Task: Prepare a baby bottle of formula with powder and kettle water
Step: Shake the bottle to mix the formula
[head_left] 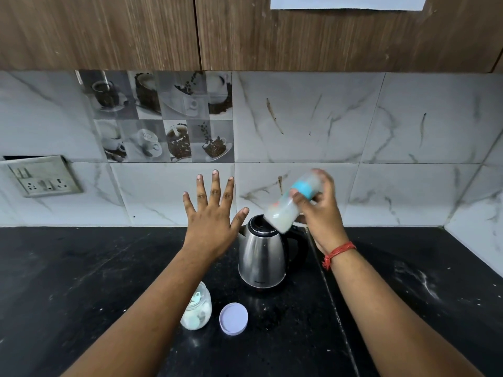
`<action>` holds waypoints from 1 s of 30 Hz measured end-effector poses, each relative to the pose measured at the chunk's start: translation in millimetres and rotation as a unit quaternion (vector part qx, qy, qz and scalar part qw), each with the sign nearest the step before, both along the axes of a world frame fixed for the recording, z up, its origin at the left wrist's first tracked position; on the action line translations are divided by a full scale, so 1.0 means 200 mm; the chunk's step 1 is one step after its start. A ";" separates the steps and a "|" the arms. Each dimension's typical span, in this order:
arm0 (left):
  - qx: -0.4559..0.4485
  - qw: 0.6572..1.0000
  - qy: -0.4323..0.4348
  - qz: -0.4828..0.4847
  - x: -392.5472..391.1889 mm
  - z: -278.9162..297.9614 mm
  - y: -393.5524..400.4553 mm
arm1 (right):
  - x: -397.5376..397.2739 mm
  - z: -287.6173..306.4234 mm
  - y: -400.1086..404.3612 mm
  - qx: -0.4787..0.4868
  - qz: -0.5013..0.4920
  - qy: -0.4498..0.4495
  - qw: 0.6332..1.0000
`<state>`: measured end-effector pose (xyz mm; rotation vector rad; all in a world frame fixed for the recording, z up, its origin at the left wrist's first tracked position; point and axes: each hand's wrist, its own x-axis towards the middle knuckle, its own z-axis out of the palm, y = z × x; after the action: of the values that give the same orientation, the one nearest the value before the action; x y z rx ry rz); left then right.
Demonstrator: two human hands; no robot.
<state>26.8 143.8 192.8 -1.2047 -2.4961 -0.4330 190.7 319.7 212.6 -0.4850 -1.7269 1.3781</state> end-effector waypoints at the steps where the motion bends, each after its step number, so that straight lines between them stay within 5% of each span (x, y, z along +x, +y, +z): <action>1: 0.003 1.000 -0.002 0.000 0.00 0.00 0.01 | 0.00 0.00 0.01 0.002 -0.026 0.010 1.000; 10: -0.006 1.000 0.005 0.007 -0.04 0.02 0.03 | -0.04 0.03 0.03 0.020 0.017 -0.030 0.999; 20: -0.007 1.000 0.001 0.007 -0.07 0.02 0.06 | -0.05 0.03 0.08 -0.063 -0.029 0.058 0.996; 23: -0.012 1.000 0.006 0.004 -0.07 0.02 0.06 | -0.07 0.01 0.08 0.004 0.005 -0.007 1.000; 26: -0.012 1.000 0.000 0.007 -0.08 0.02 0.07 | -0.07 0.01 0.09 -0.055 -0.023 0.040 0.997; 30: -0.015 1.000 0.006 0.005 -0.08 0.01 0.08 | -0.08 0.01 0.08 -0.018 -0.015 0.017 1.000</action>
<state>9.8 159.4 195.5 -1.2020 -2.5059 -0.3857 175.6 335.4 214.9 -0.5022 -1.6640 1.3902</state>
